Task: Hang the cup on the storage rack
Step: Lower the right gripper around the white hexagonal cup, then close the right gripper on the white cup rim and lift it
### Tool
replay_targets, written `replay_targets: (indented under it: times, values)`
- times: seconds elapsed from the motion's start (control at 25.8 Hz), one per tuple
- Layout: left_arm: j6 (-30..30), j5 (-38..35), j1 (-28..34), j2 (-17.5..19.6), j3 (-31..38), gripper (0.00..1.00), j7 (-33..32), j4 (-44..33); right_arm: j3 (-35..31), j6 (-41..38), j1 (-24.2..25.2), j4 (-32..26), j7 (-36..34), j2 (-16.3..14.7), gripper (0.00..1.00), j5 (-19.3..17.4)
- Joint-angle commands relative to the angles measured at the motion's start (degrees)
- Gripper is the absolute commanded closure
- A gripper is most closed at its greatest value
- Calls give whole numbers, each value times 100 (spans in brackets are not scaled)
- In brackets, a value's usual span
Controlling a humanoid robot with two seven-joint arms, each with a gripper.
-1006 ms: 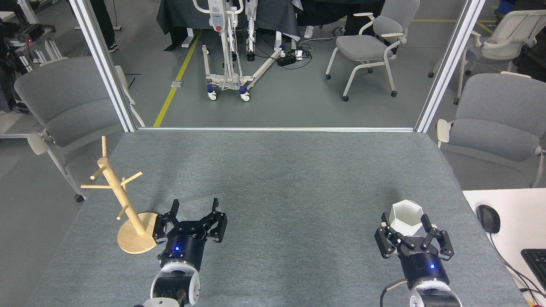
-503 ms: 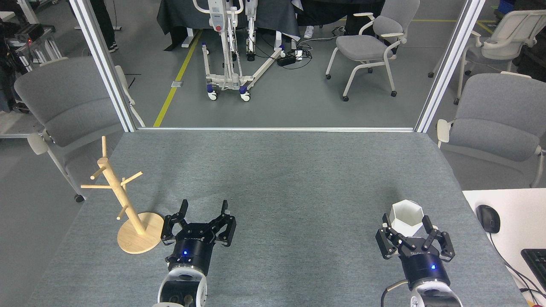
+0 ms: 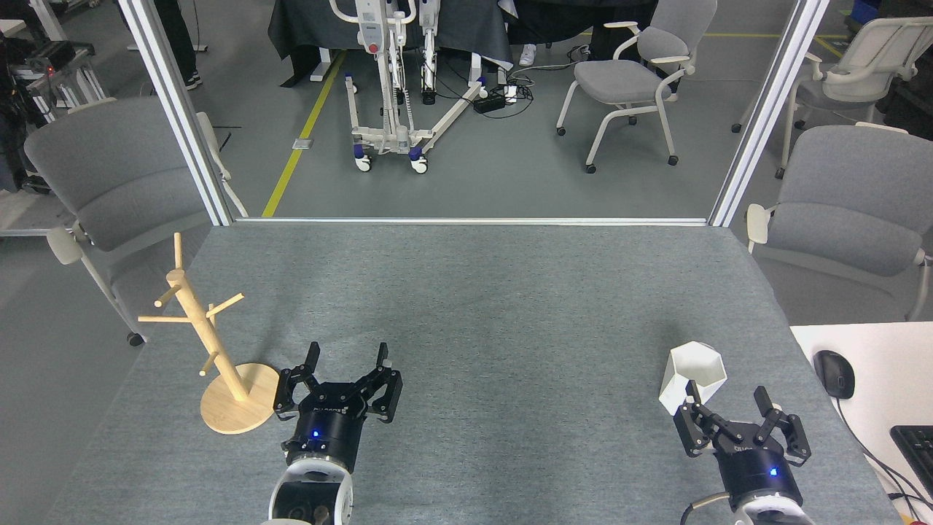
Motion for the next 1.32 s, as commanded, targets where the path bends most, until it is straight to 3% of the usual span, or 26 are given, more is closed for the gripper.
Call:
replay_targets:
  times: [0.0,0.23,0.35,1.01,1.28]
  values:
    - [11,-6,15,4,-6,0,-9,-117,-4,-27,-52,341,-444,-50,0,2]
    - [3,-6,77,39,-6,0,-9,-117,-4,-19,-175,648,-471,-77,0,46]
    - [-41,-6,165,39,-6,0,-9,-161,23,-1,-237,745,-444,-235,0,63]
    - [11,-6,270,56,38,0,0,-56,190,16,-246,1009,-409,-208,0,90]
    - [-50,-6,217,48,20,0,0,-38,330,69,-834,1527,-137,-217,0,107]
